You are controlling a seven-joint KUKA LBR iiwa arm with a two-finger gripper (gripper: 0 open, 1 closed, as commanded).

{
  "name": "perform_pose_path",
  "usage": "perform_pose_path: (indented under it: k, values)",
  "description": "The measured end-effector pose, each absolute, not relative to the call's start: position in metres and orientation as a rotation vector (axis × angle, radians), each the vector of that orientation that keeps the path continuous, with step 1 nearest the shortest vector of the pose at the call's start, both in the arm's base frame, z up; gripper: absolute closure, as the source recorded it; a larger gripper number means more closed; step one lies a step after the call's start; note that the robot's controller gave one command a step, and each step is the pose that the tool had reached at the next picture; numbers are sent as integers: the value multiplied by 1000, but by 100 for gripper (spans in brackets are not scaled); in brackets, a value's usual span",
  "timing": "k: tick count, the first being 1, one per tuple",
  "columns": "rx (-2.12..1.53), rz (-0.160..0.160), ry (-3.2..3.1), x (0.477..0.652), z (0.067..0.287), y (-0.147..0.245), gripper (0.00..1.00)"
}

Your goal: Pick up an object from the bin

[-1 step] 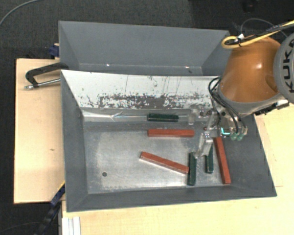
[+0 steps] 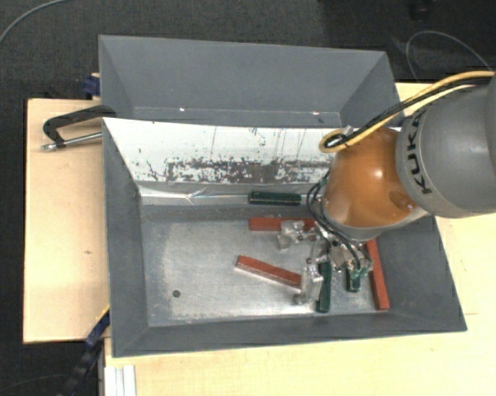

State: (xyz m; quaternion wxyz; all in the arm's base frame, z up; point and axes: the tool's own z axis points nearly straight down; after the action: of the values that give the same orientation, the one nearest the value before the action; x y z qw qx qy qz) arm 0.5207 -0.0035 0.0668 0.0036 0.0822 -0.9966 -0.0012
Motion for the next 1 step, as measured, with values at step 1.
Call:
perform_pose_path:
  k: [1]
  values:
    - [257, -1, -3131, 523, 71, -4, 100]
